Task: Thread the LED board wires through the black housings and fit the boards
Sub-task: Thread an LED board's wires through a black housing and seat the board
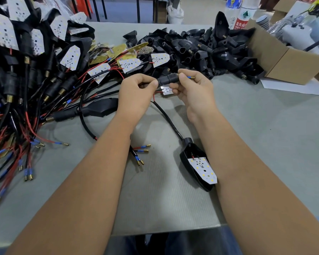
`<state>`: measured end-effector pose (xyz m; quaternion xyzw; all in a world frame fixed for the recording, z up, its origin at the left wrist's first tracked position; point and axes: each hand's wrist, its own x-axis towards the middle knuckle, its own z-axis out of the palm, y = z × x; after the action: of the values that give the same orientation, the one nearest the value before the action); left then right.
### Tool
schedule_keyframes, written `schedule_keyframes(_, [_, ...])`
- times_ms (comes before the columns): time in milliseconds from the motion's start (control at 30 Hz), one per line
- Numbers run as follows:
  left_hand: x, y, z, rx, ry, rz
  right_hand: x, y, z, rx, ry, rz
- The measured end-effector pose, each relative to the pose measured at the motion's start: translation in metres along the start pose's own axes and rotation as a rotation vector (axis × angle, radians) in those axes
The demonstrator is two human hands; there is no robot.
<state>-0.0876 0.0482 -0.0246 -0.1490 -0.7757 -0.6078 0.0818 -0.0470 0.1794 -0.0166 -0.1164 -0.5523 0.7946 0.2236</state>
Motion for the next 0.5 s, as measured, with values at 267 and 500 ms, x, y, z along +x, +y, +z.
schedule_keyframes(267, [0.0065, -0.0039, -0.0016, -0.127, 0.041, -0.153, 0.0024, -0.0018, -0.0027, 0.105, 0.057, 0.052])
schedule_keyframes(500, [0.0011, -0.0012, 0.0017, -0.056, 0.004, -0.035, -0.002, 0.0003, 0.0008, 0.047, -0.084, 0.008])
